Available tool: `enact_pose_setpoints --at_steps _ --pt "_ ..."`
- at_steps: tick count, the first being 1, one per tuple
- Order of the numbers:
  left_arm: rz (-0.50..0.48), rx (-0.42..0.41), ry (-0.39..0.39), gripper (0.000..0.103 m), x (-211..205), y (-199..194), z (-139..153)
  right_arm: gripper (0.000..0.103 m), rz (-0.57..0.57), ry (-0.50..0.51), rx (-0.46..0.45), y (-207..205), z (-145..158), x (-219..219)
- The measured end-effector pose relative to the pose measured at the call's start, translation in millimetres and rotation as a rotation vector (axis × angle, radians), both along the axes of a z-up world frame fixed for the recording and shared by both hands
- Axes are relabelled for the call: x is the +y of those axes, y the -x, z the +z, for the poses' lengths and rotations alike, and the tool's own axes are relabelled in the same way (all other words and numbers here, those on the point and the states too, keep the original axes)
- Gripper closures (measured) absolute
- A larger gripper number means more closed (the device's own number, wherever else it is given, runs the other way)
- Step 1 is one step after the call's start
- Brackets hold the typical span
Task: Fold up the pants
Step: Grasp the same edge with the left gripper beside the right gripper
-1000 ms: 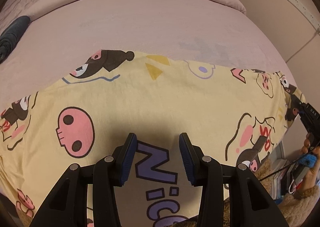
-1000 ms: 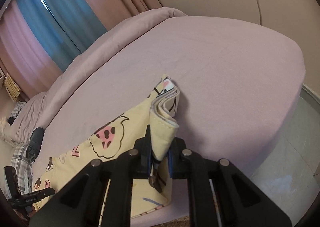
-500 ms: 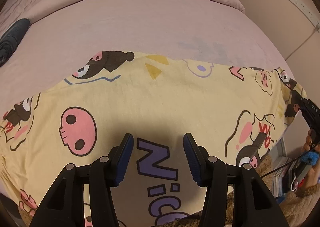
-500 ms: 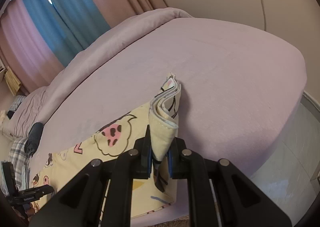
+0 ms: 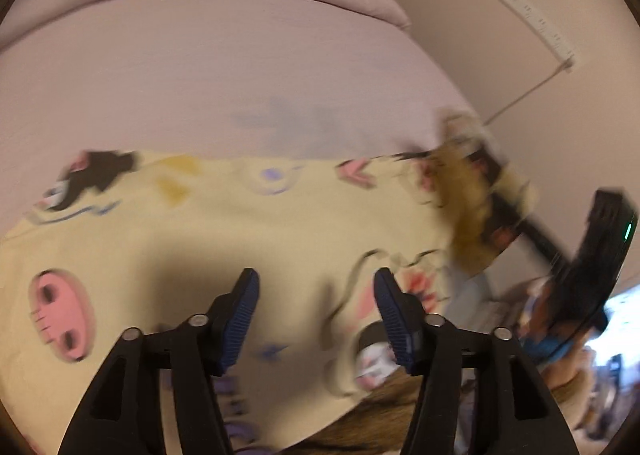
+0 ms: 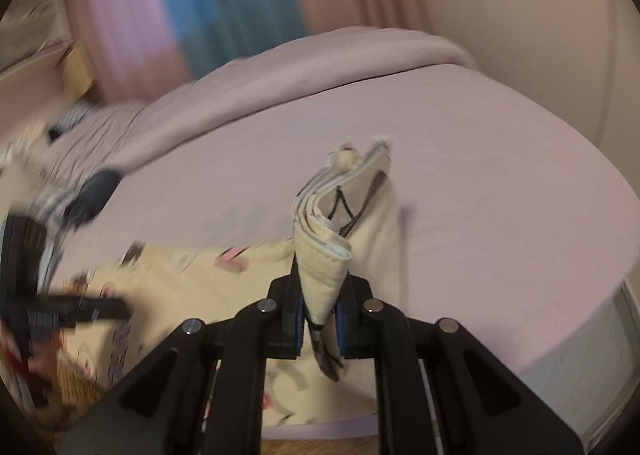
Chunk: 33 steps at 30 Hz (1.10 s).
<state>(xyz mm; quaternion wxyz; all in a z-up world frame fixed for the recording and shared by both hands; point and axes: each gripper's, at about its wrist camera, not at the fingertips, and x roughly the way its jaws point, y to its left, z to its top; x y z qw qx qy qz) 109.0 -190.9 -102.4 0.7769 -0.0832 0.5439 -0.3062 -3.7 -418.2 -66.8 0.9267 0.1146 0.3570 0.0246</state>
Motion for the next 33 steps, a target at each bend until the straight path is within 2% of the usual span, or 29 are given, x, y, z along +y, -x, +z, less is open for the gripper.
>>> enact_pose_setpoints --at_steps 4,6,8,13,16,19,20,22,23,25,29,33 --pt "-0.026 0.083 0.097 0.042 -18 -17 -15 0.091 0.143 0.029 0.055 -2 -21 39" --pt "-0.014 0.158 0.103 0.042 -27 -27 -31 0.091 0.171 0.025 0.098 -4 -40 50" --pt "-0.015 0.189 0.101 0.042 -35 -32 -39 0.091 0.18 0.027 0.138 -6 -53 57" --pt "-0.002 0.172 0.11 0.042 -52 -45 -34 0.091 0.189 0.097 0.13 0 -62 65" --pt "0.006 0.192 0.081 0.042 -66 -51 -37 0.091 0.19 0.099 0.121 1 -59 63" --pt "0.006 0.211 0.091 0.042 -73 -50 -38 0.091 0.205 0.117 0.108 4 -57 68" --pt "0.015 0.218 0.092 0.044 -74 -51 -38 0.091 0.212 0.126 0.109 4 -57 71" --pt "0.031 0.228 0.091 0.072 -77 -53 -39 0.091 0.223 0.146 0.107 10 -56 80" --pt "0.031 0.222 0.073 0.093 -77 -52 -38 0.091 0.218 0.156 0.111 11 -56 81" --pt "0.037 0.202 0.045 0.095 -72 -48 -33 0.091 0.209 0.16 0.114 10 -53 83" --pt "0.049 0.149 0.088 0.095 -53 -39 -10 0.091 0.219 0.163 0.085 15 -38 95" --pt "0.069 0.115 0.069 0.095 -19 -36 11 0.091 0.272 0.159 0.039 19 -20 119"
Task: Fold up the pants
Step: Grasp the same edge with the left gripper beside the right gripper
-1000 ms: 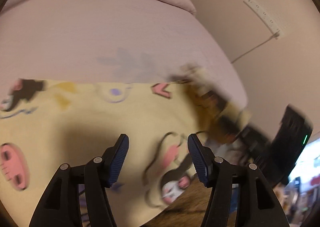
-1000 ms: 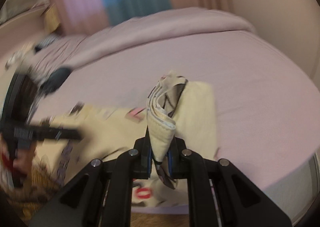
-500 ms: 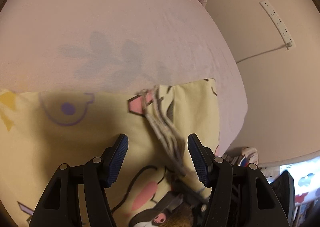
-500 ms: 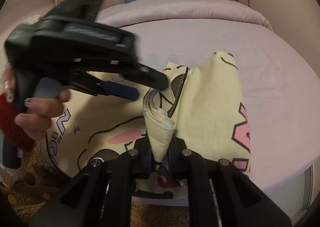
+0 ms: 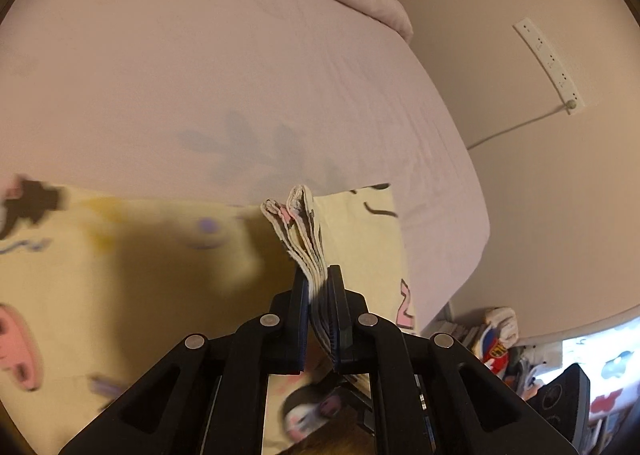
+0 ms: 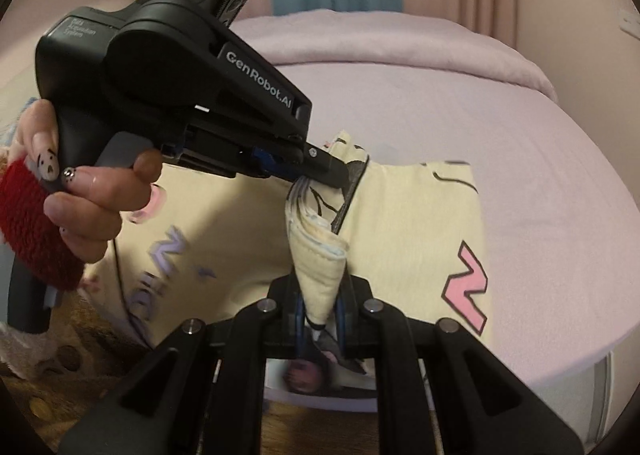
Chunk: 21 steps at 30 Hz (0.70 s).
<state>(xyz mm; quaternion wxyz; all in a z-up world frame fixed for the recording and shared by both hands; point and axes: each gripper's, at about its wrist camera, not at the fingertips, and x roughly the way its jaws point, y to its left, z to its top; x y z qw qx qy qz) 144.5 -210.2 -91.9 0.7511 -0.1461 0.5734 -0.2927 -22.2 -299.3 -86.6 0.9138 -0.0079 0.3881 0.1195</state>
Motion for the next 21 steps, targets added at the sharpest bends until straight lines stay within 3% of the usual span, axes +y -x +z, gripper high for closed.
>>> enact_pose_setpoints --at_steps 5,9,14,16,21 --pt "0.031 -0.047 -0.076 0.095 35 5 7 0.091 0.082 -0.067 -0.003 -2 4 37" --pt "0.048 -0.038 -0.168 0.095 57 2 -18 0.09 0.142 -0.066 0.035 -9 -11 73" --pt "0.068 0.008 -0.179 0.095 77 2 -34 0.09 0.133 -0.078 0.112 -18 -36 90" --pt "0.075 0.012 -0.156 0.095 83 4 -34 0.09 0.141 -0.071 0.115 -17 -38 97" --pt "0.065 0.011 -0.195 0.095 87 5 -42 0.089 0.145 -0.088 0.131 -19 -42 99"
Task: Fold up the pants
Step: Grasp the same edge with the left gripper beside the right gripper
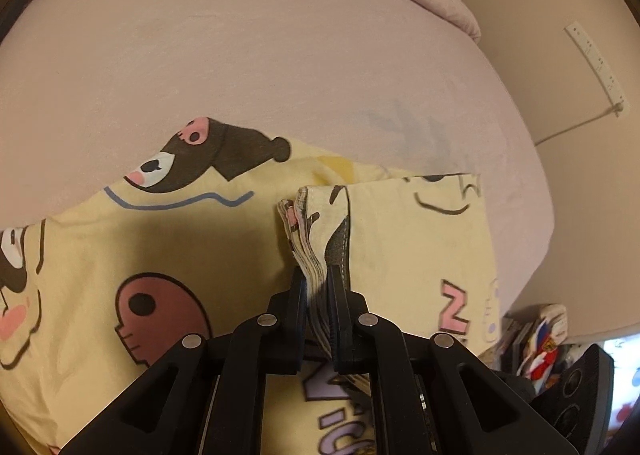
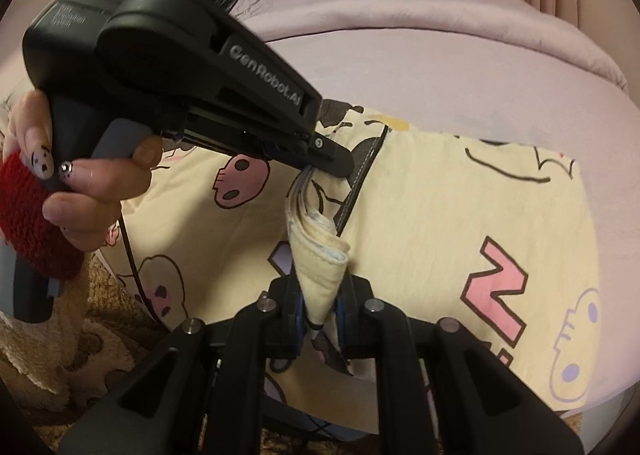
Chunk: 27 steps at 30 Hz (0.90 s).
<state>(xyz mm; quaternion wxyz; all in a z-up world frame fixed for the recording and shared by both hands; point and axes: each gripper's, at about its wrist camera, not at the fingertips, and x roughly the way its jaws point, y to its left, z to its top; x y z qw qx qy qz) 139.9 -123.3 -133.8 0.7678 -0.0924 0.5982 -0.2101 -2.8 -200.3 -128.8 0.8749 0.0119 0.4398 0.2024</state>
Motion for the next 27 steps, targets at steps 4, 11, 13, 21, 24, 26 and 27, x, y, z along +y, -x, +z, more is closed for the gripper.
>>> enact_pose_setpoints --at_steps 4,11,13,21,24,26,27 --pt "0.008 -0.006 -0.039 0.095 -12 0 -11 0.088 -0.018 0.011 0.028 -11 -9 -6" --pt "0.005 -0.026 -0.051 0.095 -10 3 -10 0.087 -0.023 0.044 0.022 -14 -11 3" --pt "0.01 -0.028 -0.047 0.094 -4 3 -12 0.086 -0.027 0.046 0.023 -18 -13 6" --pt "0.034 -0.004 -0.046 0.084 7 3 -8 0.055 0.015 0.052 0.016 -8 -5 21" --pt "0.075 -0.024 -0.098 0.075 17 3 6 0.042 0.046 0.021 0.002 2 5 25" --pt "0.114 -0.068 -0.077 0.074 30 5 20 0.042 0.025 0.011 -0.011 8 13 20" --pt "0.134 -0.082 -0.061 0.074 35 6 27 0.042 0.007 0.006 -0.01 10 16 16"
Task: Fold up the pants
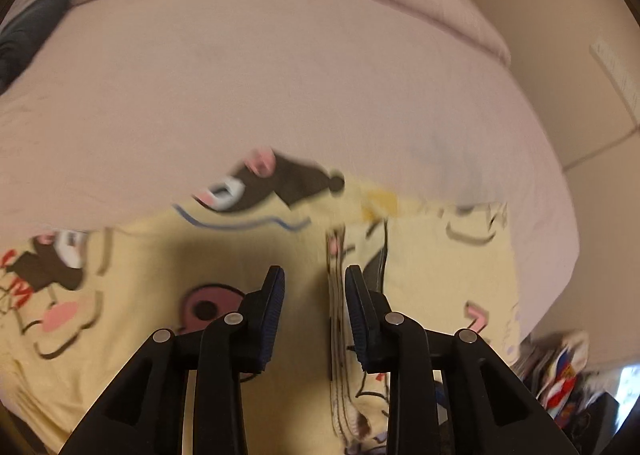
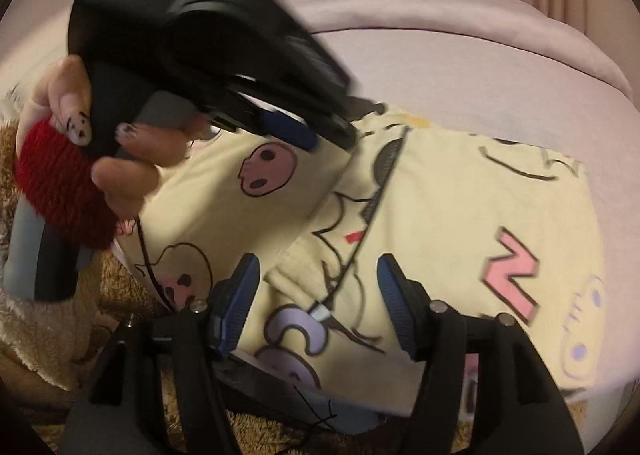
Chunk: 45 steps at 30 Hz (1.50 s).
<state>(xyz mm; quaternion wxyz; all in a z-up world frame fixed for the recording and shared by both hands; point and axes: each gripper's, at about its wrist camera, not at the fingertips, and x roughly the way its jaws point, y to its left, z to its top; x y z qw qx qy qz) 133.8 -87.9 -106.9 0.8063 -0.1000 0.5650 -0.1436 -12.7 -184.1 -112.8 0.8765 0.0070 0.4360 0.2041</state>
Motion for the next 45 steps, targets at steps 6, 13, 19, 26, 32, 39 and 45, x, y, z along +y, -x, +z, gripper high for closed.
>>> enact_pose_setpoints --at_steps 6,13,19,26,32,39,45 --pt "0.006 -0.107 0.013 0.073 -4 22 25 0.042 -0.211 -0.065 -0.013 3 20 -58" --pt "-0.12 -0.098 -0.022 0.073 -51 48 -5 0.091 -0.422 -0.021 0.049 -9 -3 -111" --pt "-0.127 -0.103 -0.111 0.074 -56 61 -33 0.1 -0.48 -0.027 0.094 4 -16 -133" --pt "-0.177 -0.167 -0.184 0.075 -52 85 -31 0.103 -0.555 0.018 0.132 23 -25 -146" --pt "-0.105 -0.142 -0.169 0.074 -24 88 -25 0.094 -0.61 0.011 0.11 39 -7 -162" --pt "-0.104 -0.151 -0.065 0.074 2 98 -16 0.093 -0.554 -0.02 0.083 24 -1 -156" --pt "-0.068 -0.097 -0.024 0.074 19 96 -32 0.098 -0.558 0.015 0.159 20 -22 -149"
